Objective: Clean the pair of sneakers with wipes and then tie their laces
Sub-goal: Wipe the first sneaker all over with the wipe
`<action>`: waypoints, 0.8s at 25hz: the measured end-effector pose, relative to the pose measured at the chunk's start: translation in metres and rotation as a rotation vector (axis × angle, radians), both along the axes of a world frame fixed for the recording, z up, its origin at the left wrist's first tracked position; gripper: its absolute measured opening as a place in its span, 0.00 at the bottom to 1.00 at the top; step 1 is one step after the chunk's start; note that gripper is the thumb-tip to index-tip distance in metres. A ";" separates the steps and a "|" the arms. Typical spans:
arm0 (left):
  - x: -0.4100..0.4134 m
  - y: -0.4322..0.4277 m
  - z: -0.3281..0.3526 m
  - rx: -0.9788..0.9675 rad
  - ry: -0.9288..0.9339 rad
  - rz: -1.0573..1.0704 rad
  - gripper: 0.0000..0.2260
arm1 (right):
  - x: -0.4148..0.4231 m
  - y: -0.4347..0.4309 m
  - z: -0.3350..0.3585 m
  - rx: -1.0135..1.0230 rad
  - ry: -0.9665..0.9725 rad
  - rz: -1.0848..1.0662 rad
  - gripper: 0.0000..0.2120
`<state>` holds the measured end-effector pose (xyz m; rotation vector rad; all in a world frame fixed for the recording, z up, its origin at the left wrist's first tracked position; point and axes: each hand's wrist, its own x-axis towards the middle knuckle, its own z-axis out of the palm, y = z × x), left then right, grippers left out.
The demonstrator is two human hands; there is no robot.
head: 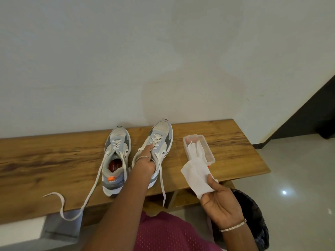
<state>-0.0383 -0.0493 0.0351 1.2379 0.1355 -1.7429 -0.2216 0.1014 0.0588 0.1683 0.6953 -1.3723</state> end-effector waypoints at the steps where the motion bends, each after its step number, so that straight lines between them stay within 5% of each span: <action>1: 0.006 0.009 0.001 -0.017 0.048 0.001 0.19 | 0.001 0.007 0.007 -0.032 0.004 -0.029 0.52; 3: 0.015 0.039 0.009 -0.098 0.146 0.010 0.17 | 0.010 0.019 0.025 -0.090 0.084 -0.104 0.37; 6: 0.027 0.086 0.030 -0.201 0.278 -0.010 0.17 | 0.036 0.036 0.050 -0.048 0.547 -0.265 0.15; 8: 0.030 0.117 0.049 -0.242 0.336 -0.038 0.19 | 0.058 0.044 0.072 -0.125 0.970 -0.275 0.14; 14: 0.040 0.206 0.107 -0.329 0.539 -0.171 0.16 | 0.101 0.061 0.073 -0.773 1.970 -0.115 0.25; 20: 0.061 0.245 0.131 -0.355 0.553 -0.118 0.17 | 0.111 0.123 0.056 -0.983 2.132 0.089 0.25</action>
